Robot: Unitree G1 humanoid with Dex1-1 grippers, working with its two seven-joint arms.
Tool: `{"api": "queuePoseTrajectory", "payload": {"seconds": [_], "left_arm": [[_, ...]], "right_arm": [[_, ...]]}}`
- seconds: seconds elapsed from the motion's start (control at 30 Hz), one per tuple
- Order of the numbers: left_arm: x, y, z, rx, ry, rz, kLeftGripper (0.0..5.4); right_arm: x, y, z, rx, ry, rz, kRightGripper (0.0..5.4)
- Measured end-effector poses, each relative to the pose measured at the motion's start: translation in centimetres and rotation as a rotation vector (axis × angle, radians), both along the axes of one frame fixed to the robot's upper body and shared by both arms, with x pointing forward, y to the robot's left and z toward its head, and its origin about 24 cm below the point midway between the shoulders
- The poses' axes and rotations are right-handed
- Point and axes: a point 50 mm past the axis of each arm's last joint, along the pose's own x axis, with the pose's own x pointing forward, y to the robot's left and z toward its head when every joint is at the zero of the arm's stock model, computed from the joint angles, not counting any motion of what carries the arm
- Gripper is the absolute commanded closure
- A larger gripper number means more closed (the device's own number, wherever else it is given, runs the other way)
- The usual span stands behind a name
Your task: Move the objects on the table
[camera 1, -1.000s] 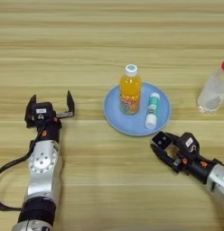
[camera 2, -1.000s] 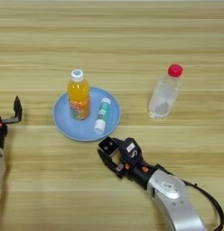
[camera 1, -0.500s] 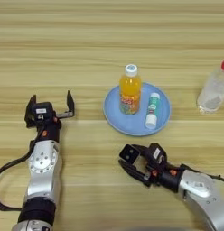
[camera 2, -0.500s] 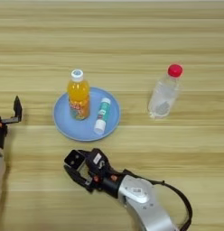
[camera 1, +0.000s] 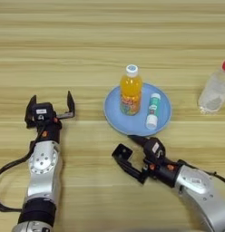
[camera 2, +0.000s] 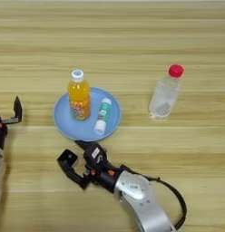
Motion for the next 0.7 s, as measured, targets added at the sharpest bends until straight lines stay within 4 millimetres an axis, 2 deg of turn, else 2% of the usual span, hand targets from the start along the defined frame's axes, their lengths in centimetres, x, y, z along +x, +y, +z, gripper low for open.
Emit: {"api": "queuePoseTrajectory", "payload": {"seconds": [0.03,0.13,0.23,0.3,0.4,0.47,0.6,0.7], "left_arm": [[0.0,0.0,0.0,0.000,0.000,0.000,0.00],[0.0,0.0,0.0,0.000,0.001,0.000,0.00],[0.0,0.0,0.0,0.000,0.001,0.000,0.00],[0.0,0.0,0.0,0.000,0.001,0.000,0.00],[0.0,0.0,0.0,0.000,0.002,0.000,0.00],[0.0,0.0,-0.1,0.000,0.005,0.000,0.00],[0.0,0.1,-0.2,0.001,0.008,0.001,0.00],[0.0,0.2,-0.1,0.005,0.008,0.001,0.00]], "right_arm": [[0.1,-0.2,0.1,0.001,-0.004,-0.009,1.09],[0.7,-1.7,1.7,0.034,-0.064,-0.076,0.65],[1.1,-3.1,2.4,0.032,-0.095,-0.141,0.27],[1.6,-4.6,2.9,0.029,-0.115,-0.227,0.06],[2.3,-7.9,3.4,-0.010,-0.142,-0.378,0.03],[2.4,-8.5,3.5,-0.019,-0.146,-0.407,0.03],[2.7,-11.4,3.9,-0.053,-0.148,-0.550,0.03],[3.2,-11.3,3.7,-0.004,-0.122,-0.580,0.03]]}}
